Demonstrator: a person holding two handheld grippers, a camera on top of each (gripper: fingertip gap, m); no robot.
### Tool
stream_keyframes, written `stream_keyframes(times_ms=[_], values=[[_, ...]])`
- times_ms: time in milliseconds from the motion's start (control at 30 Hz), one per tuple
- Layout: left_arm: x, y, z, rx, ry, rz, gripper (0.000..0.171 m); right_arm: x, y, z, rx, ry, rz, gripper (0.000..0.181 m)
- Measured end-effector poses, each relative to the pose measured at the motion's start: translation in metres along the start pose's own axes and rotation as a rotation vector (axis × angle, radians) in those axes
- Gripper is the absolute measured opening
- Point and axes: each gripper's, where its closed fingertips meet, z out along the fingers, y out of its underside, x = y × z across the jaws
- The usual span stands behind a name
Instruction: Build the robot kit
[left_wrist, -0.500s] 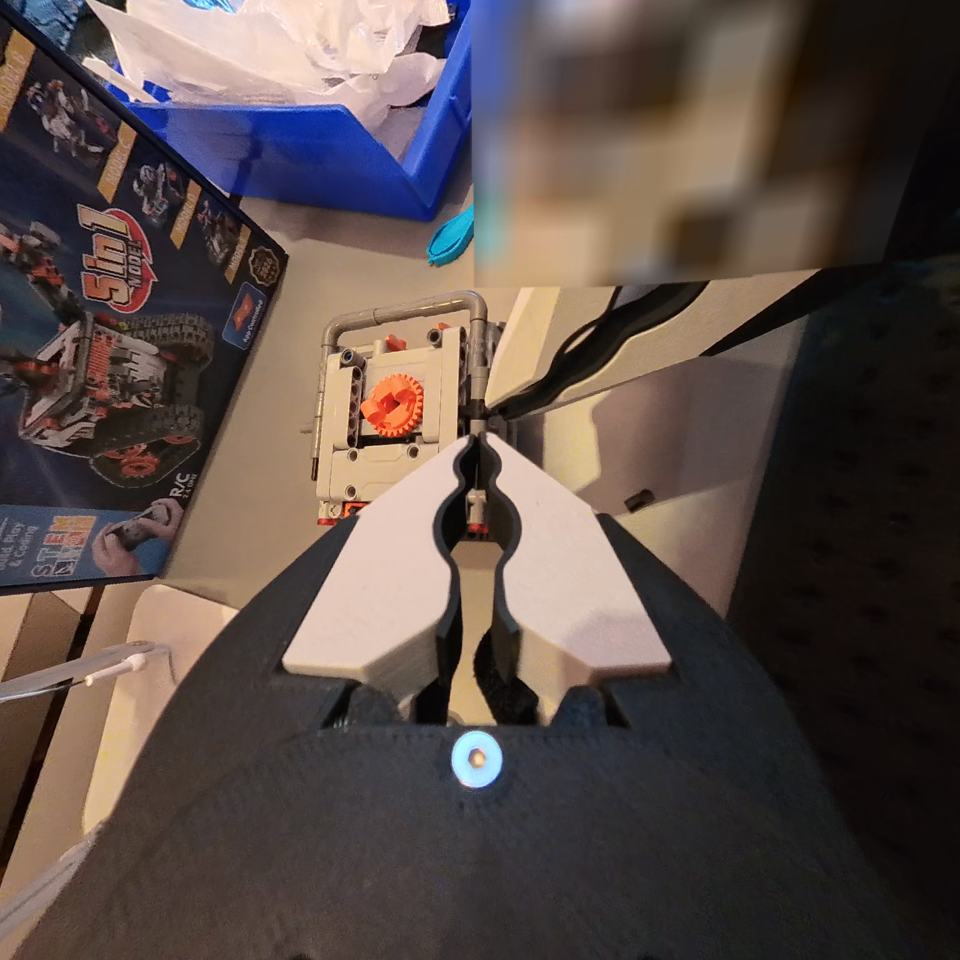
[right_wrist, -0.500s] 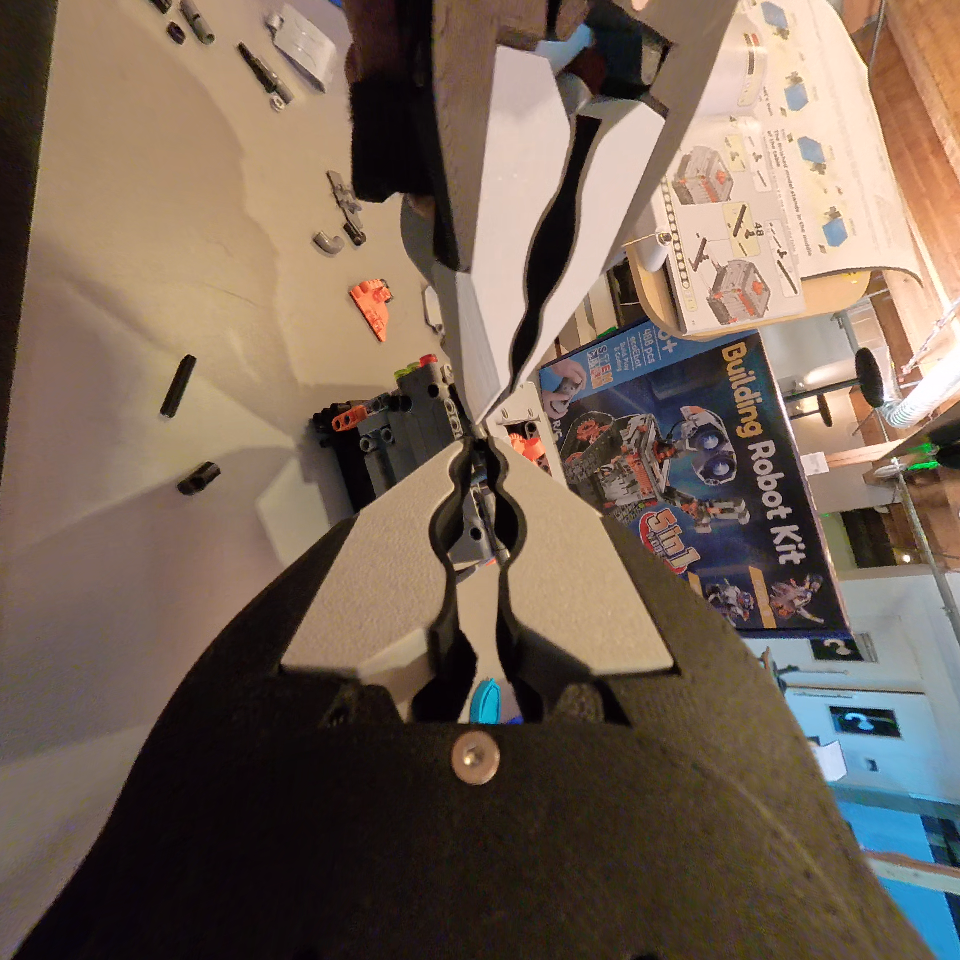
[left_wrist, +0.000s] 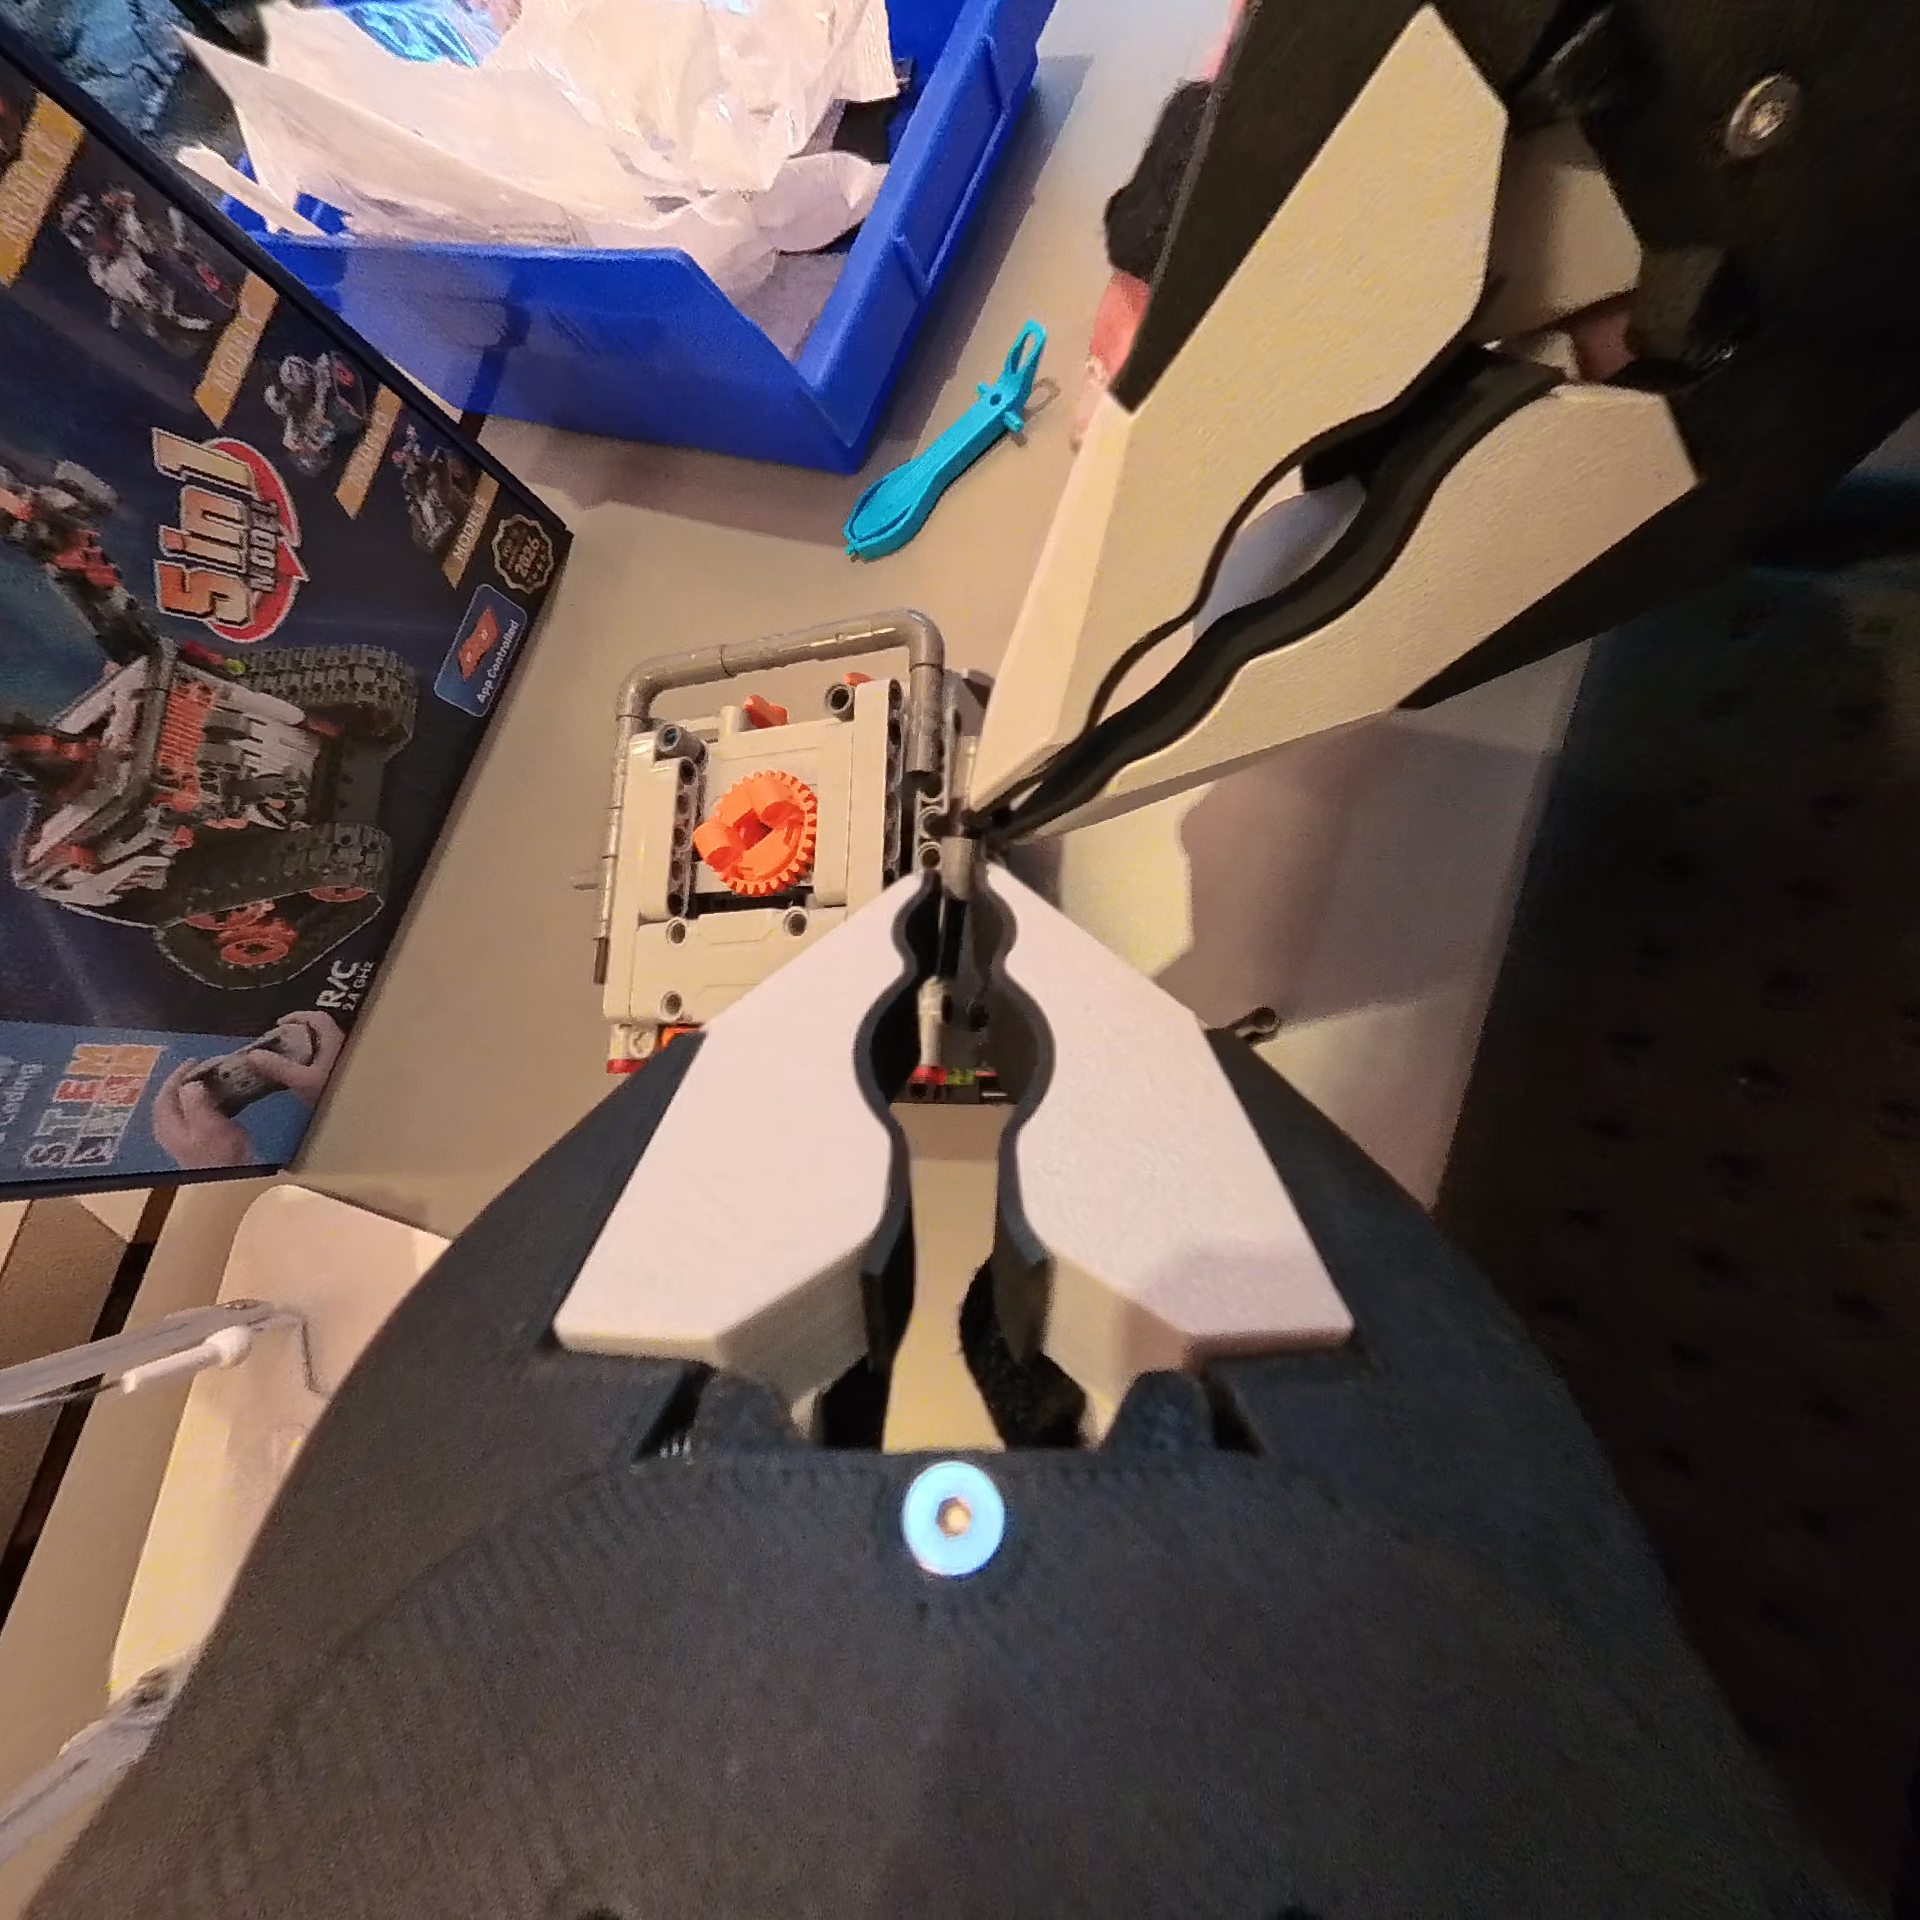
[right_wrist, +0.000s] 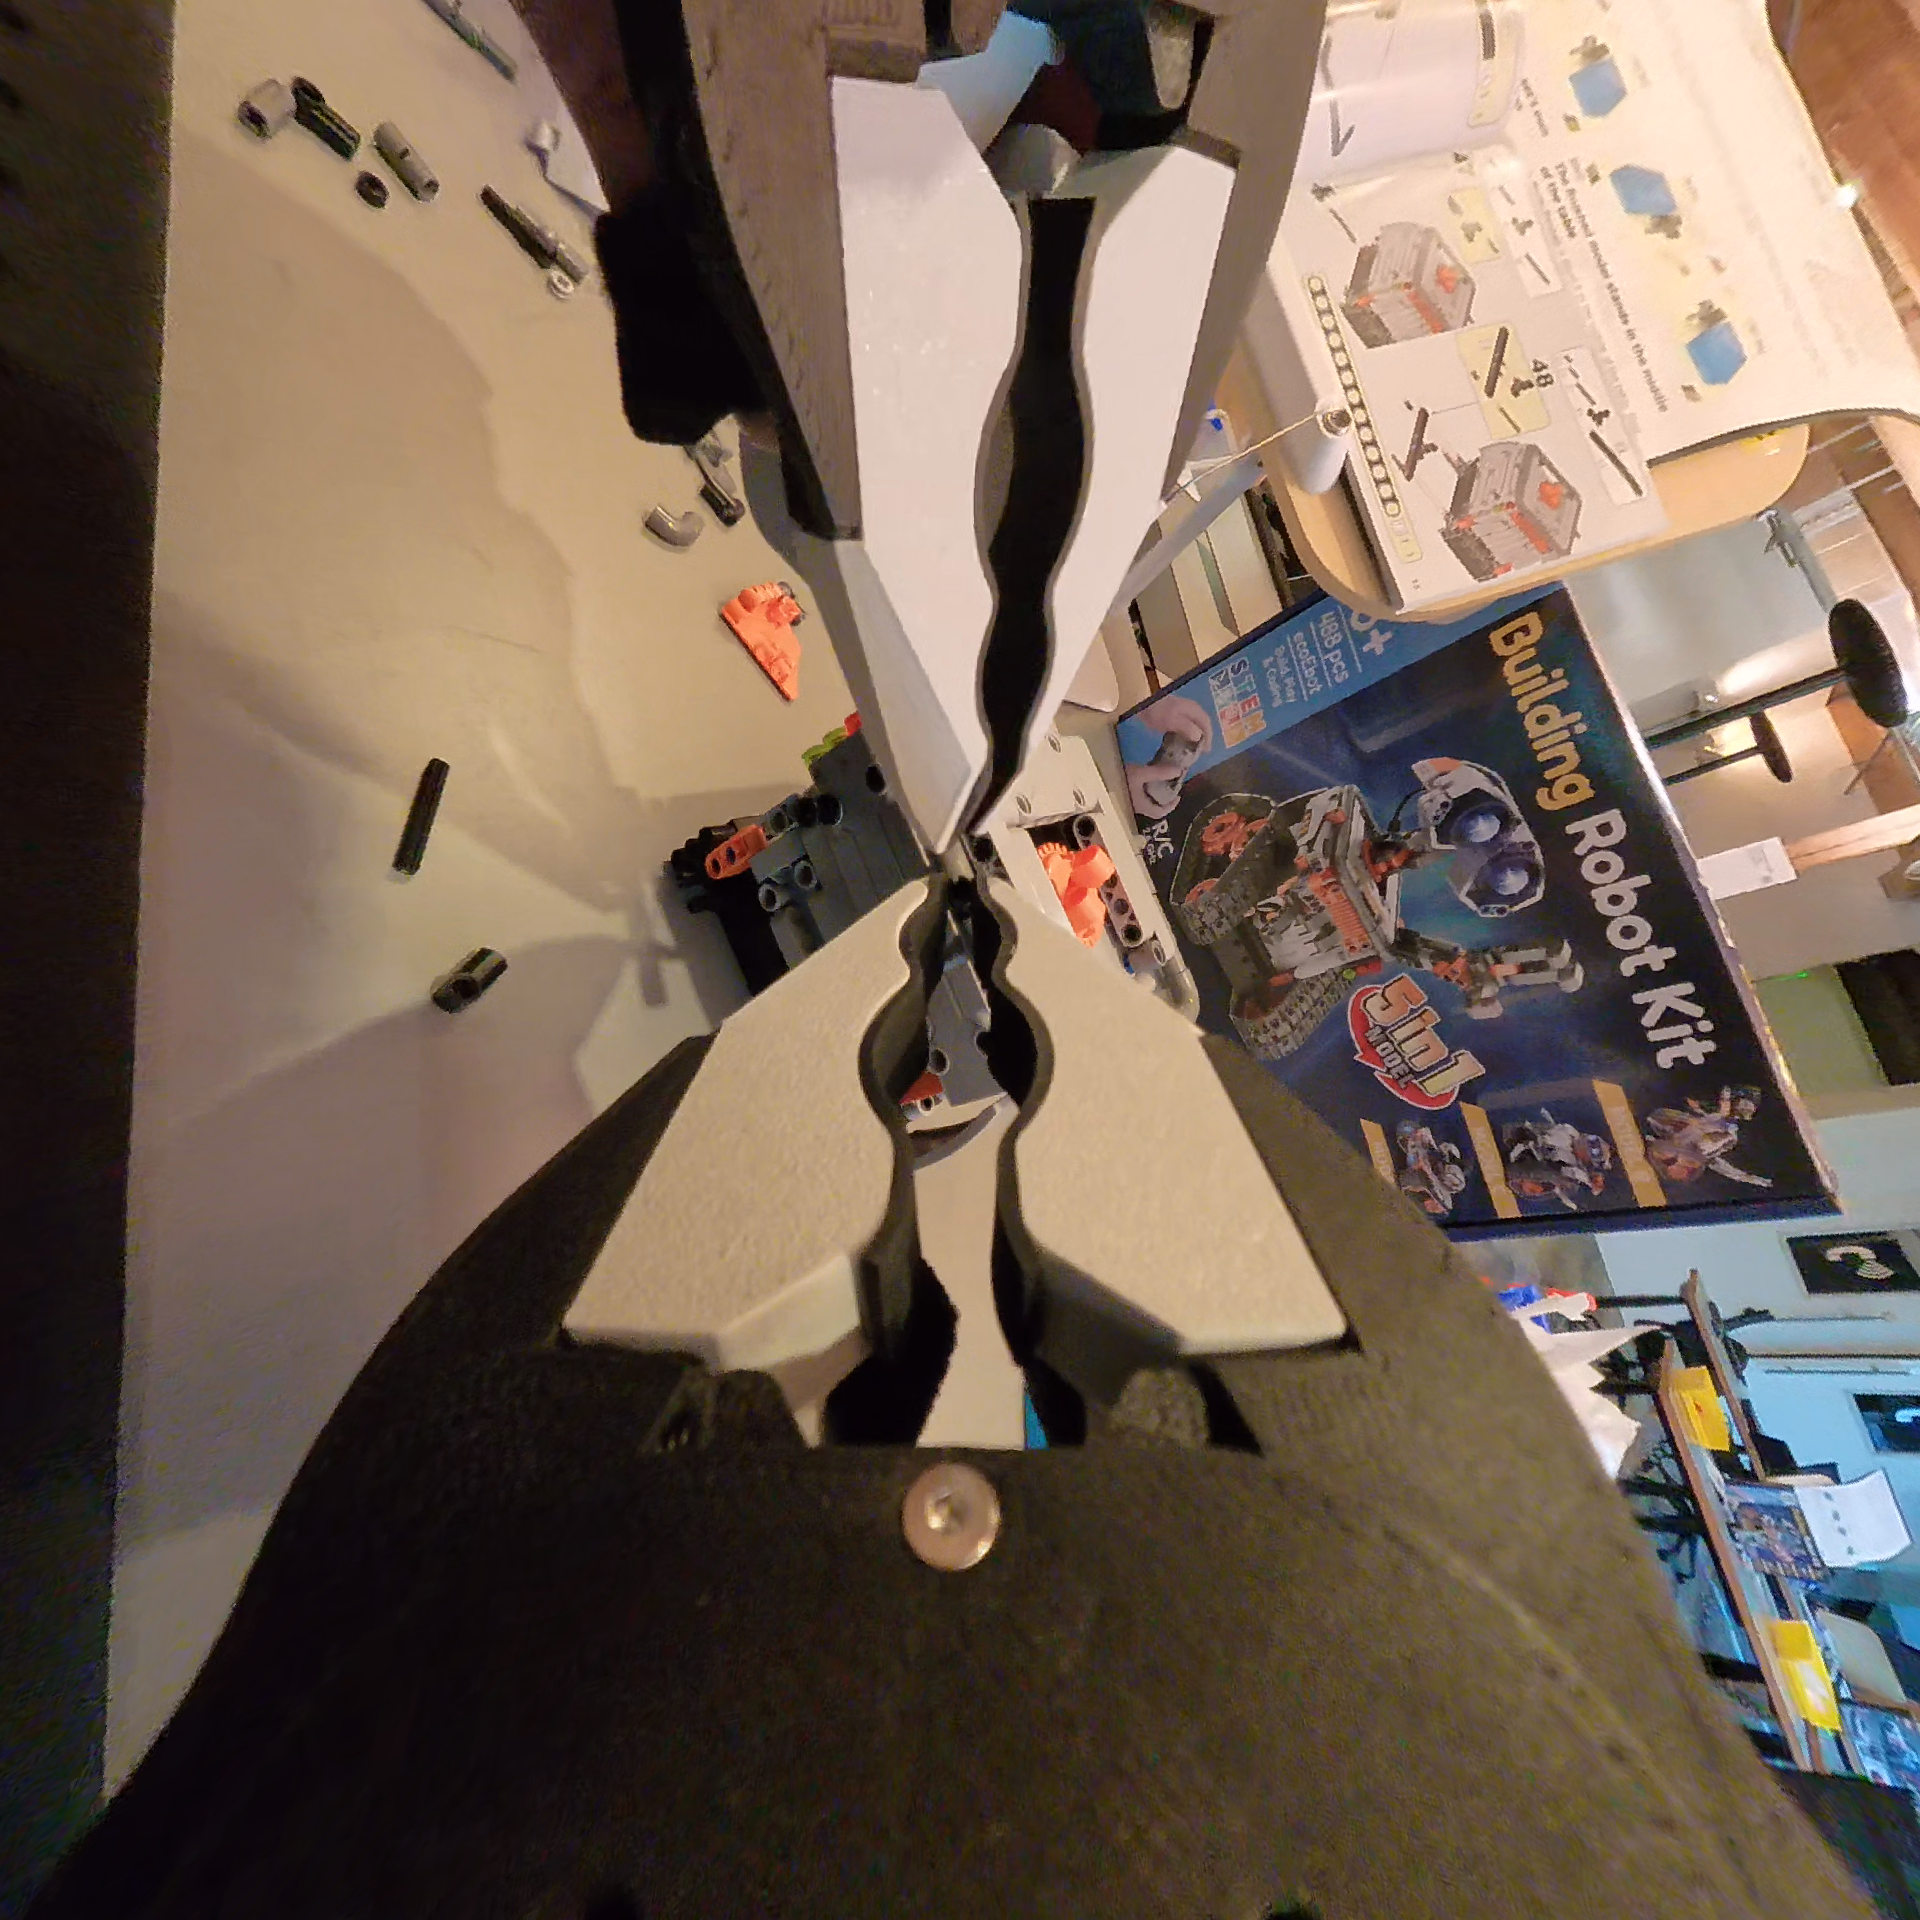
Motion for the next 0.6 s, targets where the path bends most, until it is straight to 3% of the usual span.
stream_keyframes(times_ms=[167,367,500,600], values=[[0.005,-0.002,-0.003,0.016,0.044,-0.026,0.021,0.002,-0.011,-0.007,0.03,0.002,-0.03,0.0],[0.009,-0.004,-0.007,0.034,0.106,-0.064,0.004,0.002,-0.016,-0.011,0.046,0.002,-0.032,0.001],[0.005,-0.005,-0.007,0.023,0.042,-0.052,0.004,0.005,-0.014,-0.013,0.035,-0.009,0.066,0.003],[0.001,-0.007,-0.008,0.013,-0.017,-0.022,0.004,0.007,-0.019,-0.018,0.057,-0.035,0.262,0.008]])
